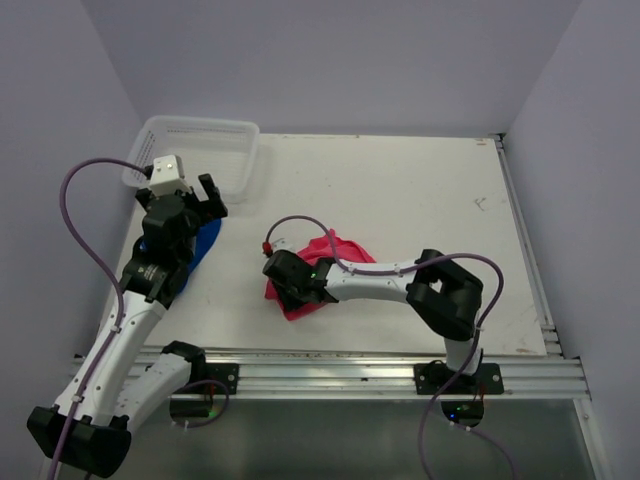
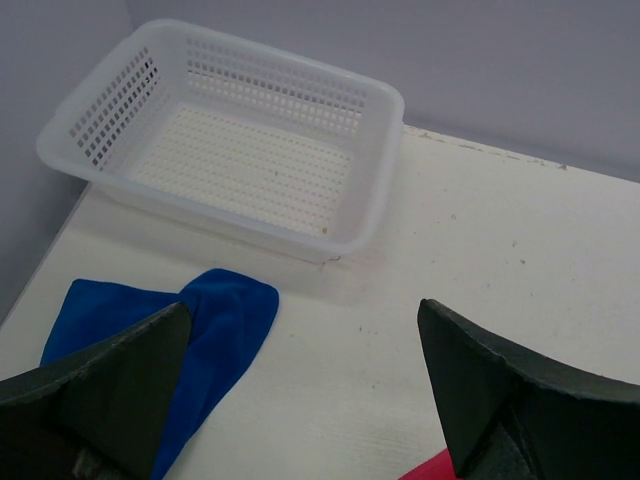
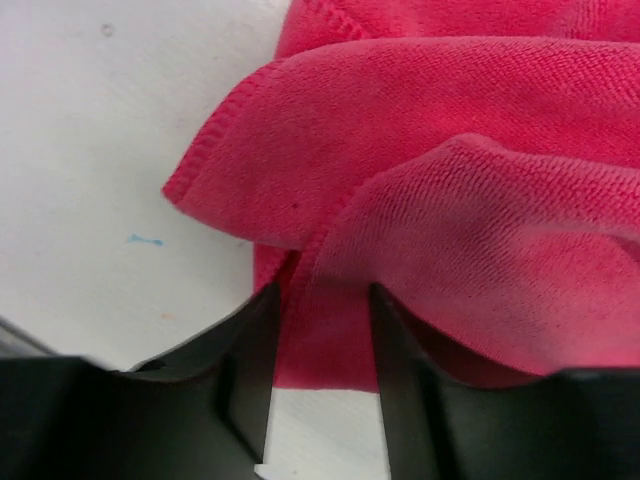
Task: Roll the towels
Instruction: Flatten the towel
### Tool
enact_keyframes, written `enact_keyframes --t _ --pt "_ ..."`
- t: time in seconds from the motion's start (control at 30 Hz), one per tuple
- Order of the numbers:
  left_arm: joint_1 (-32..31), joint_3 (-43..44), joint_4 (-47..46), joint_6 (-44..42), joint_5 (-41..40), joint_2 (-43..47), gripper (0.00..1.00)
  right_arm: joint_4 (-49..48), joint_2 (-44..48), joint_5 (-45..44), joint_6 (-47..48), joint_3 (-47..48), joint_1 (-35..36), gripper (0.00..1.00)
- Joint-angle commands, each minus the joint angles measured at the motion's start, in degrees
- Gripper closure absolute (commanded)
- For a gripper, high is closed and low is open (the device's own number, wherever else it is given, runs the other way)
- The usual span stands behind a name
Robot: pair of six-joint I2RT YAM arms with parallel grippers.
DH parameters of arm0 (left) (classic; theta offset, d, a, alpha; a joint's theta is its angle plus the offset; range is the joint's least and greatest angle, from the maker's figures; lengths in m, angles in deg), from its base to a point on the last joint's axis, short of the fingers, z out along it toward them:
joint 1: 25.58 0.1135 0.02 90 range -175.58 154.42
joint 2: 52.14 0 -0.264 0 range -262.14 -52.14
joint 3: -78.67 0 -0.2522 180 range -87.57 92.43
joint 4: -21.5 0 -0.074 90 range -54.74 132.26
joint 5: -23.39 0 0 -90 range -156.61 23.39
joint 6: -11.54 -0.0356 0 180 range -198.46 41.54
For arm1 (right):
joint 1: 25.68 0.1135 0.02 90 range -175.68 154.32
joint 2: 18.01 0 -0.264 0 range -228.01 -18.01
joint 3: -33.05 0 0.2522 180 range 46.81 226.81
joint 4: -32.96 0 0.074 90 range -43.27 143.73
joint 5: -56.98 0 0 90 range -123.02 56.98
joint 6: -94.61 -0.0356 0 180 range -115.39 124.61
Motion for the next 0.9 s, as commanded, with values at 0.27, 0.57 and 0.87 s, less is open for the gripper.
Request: enact_keyframes --t 0.27,0.57,0.87 --pt "-0.2 0.4 -1.6 0.7 0.6 -0.3 0.0 5.0 6.8 -10.1 -1.7 0.4 0.1 1.0" --pt "-0.2 0.4 -1.9 0.4 4.7 -1.7 0.0 8.9 28.4 -9.9 -3.0 -13.0 -8.0 1.0" --pt "-0.7 0.7 -2.3 -0.2 12.2 -5.7 0.0 12.3 44.0 -7.3 -2.5 -26.9 -20.8 1.0"
